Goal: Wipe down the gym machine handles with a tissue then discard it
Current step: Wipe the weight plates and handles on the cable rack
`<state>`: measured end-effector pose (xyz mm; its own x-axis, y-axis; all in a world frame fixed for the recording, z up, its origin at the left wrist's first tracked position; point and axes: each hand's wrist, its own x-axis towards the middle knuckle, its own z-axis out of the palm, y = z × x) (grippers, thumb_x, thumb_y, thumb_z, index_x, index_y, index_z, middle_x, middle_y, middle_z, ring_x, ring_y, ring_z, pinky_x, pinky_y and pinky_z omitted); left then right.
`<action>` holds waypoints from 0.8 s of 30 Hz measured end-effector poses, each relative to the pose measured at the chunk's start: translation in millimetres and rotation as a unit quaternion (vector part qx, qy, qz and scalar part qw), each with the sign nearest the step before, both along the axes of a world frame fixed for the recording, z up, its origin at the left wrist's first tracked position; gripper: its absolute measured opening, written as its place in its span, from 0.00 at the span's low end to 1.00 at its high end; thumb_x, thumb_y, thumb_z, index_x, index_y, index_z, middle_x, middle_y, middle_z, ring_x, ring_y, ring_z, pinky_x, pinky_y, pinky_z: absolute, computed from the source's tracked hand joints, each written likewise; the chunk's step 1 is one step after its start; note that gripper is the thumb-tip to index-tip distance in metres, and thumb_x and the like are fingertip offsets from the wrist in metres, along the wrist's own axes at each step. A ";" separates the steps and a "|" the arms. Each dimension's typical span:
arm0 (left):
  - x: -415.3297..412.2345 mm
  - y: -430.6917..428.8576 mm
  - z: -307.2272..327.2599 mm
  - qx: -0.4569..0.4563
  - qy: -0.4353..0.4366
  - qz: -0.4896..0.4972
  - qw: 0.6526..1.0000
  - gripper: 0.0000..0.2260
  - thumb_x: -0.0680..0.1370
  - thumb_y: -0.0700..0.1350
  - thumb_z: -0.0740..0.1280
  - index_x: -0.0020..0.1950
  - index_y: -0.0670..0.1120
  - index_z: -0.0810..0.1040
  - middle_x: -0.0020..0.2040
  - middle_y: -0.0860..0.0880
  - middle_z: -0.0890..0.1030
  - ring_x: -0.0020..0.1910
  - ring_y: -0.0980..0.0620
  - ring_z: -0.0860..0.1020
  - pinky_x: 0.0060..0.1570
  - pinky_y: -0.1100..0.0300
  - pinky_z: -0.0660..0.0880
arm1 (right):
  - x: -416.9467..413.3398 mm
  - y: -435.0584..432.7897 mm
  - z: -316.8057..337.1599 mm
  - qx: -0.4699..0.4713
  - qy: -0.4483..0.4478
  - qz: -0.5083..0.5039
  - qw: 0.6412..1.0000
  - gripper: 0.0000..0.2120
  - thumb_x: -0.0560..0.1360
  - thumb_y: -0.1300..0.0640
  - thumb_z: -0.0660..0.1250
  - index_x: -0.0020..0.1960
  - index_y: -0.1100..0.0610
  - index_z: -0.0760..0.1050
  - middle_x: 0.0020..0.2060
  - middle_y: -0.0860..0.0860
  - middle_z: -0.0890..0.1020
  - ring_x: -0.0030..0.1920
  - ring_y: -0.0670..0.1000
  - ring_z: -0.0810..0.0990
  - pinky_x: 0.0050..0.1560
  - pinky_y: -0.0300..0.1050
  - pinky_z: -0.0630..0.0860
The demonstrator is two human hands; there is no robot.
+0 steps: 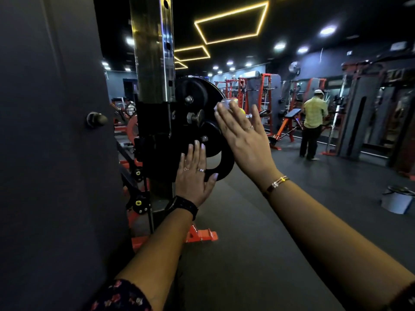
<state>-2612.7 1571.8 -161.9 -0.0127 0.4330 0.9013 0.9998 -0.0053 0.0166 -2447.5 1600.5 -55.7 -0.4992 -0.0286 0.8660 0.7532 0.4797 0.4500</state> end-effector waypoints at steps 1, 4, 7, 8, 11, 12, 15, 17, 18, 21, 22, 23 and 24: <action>-0.4 -0.2 -1.1 -0.002 -0.008 0.001 1.000 0.32 0.82 0.62 0.42 0.78 0.41 0.49 0.77 0.42 0.53 0.78 0.51 0.42 0.75 0.51 0.46 | -1.0 -0.8 -0.7 -0.006 0.004 0.002 1.000 0.26 0.80 0.62 0.54 0.78 0.57 0.55 0.77 0.50 0.58 0.76 0.52 0.51 0.74 0.57 0.43; 0.4 0.0 -2.3 -0.008 -0.020 -0.011 1.000 0.31 0.82 0.61 0.42 0.78 0.42 0.49 0.78 0.41 0.54 0.78 0.50 0.46 0.75 0.50 0.48 | 0.4 -6.8 -34.8 -0.053 0.053 0.029 0.997 0.30 0.77 0.67 0.56 0.78 0.59 0.55 0.77 0.53 0.56 0.77 0.53 0.52 0.76 0.57 0.48; 0.3 0.4 -1.7 -0.008 -0.020 -0.018 1.000 0.31 0.82 0.61 0.42 0.78 0.41 0.50 0.77 0.40 0.56 0.78 0.49 0.49 0.74 0.49 0.51 | -0.2 -12.0 -78.9 -0.103 0.028 0.084 0.991 0.29 0.76 0.69 0.53 0.76 0.62 0.56 0.76 0.57 0.58 0.77 0.55 0.53 0.76 0.54 0.51; 0.1 0.1 -1.9 -0.011 -0.018 -0.018 1.000 0.31 0.82 0.61 0.42 0.78 0.41 0.50 0.77 0.40 0.57 0.77 0.48 0.50 0.74 0.49 0.51 | -0.4 -11.5 -86.4 -0.102 0.004 0.088 0.991 0.27 0.77 0.69 0.52 0.76 0.63 0.57 0.76 0.57 0.59 0.76 0.55 0.53 0.76 0.53 0.51; 1.1 -0.7 -2.6 -0.021 -0.019 -0.021 0.999 0.31 0.82 0.61 0.41 0.78 0.42 0.50 0.77 0.41 0.56 0.77 0.46 0.51 0.74 0.48 0.52 | 3.3 -9.2 -79.4 -0.083 -0.024 0.055 0.995 0.25 0.78 0.66 0.51 0.76 0.61 0.57 0.76 0.55 0.59 0.76 0.53 0.54 0.77 0.52 0.48; 1.4 -0.9 -2.4 -0.022 -0.022 -0.024 0.999 0.31 0.82 0.61 0.41 0.78 0.42 0.50 0.77 0.41 0.55 0.77 0.46 0.52 0.74 0.48 0.52 | 4.3 -9.5 -69.7 -0.076 -0.024 0.045 0.996 0.26 0.78 0.66 0.50 0.76 0.61 0.58 0.75 0.55 0.60 0.76 0.52 0.54 0.77 0.51 0.46; 4.2 -1.1 -2.6 -0.020 -0.038 -0.028 0.999 0.31 0.82 0.61 0.41 0.78 0.42 0.50 0.78 0.43 0.53 0.77 0.46 0.51 0.74 0.50 0.49 | 2.2 -10.9 -28.9 -0.070 -0.018 0.027 0.997 0.26 0.78 0.66 0.49 0.76 0.61 0.59 0.75 0.55 0.61 0.76 0.52 0.55 0.76 0.52 0.46; 5.6 -1.4 -3.0 -0.013 -0.044 -0.026 0.999 0.30 0.82 0.60 0.42 0.78 0.43 0.50 0.77 0.43 0.52 0.77 0.47 0.50 0.74 0.50 0.48 | -4.4 -12.0 -7.2 -0.066 -0.016 0.012 0.998 0.26 0.78 0.65 0.50 0.76 0.60 0.58 0.76 0.54 0.60 0.76 0.52 0.55 0.75 0.53 0.45; 5.9 -1.3 -3.6 -0.009 -0.044 -0.025 0.999 0.30 0.82 0.59 0.44 0.78 0.43 0.50 0.77 0.44 0.52 0.77 0.47 0.49 0.74 0.50 0.49 | -7.6 -12.5 -3.3 -0.068 -0.010 0.006 0.998 0.27 0.77 0.64 0.51 0.77 0.60 0.57 0.76 0.54 0.59 0.76 0.52 0.54 0.75 0.52 0.45; 6.7 -0.4 -5.5 -0.007 -0.044 -0.019 0.999 0.30 0.80 0.57 0.49 0.78 0.43 0.50 0.78 0.43 0.53 0.77 0.48 0.47 0.74 0.49 0.50 | -10.2 -15.9 -27.1 -0.097 0.036 0.013 0.995 0.28 0.77 0.65 0.52 0.77 0.61 0.55 0.77 0.56 0.56 0.77 0.54 0.51 0.76 0.53 0.48; 7.3 -0.1 -6.1 -0.006 -0.048 -0.017 0.999 0.31 0.80 0.57 0.50 0.78 0.43 0.50 0.78 0.43 0.53 0.77 0.48 0.47 0.74 0.49 0.50 | -10.3 -18.5 -43.3 -0.115 0.044 0.022 0.992 0.29 0.76 0.66 0.52 0.77 0.61 0.55 0.77 0.56 0.55 0.77 0.54 0.50 0.76 0.53 0.49; 8.7 0.0 -6.4 -0.005 -0.051 -0.015 0.999 0.31 0.80 0.56 0.50 0.78 0.43 0.50 0.78 0.43 0.53 0.77 0.48 0.47 0.74 0.49 0.49 | -10.1 -21.3 -58.8 -0.130 0.041 0.033 0.990 0.30 0.75 0.67 0.51 0.77 0.62 0.55 0.77 0.57 0.55 0.77 0.55 0.50 0.76 0.54 0.50; 10.3 0.1 -6.7 -0.002 -0.054 -0.014 0.998 0.30 0.80 0.56 0.51 0.78 0.43 0.49 0.78 0.43 0.53 0.77 0.48 0.48 0.74 0.49 0.48 | -9.7 -23.5 -70.3 -0.136 0.028 0.037 0.990 0.30 0.75 0.67 0.50 0.77 0.62 0.55 0.77 0.57 0.55 0.77 0.55 0.50 0.76 0.54 0.51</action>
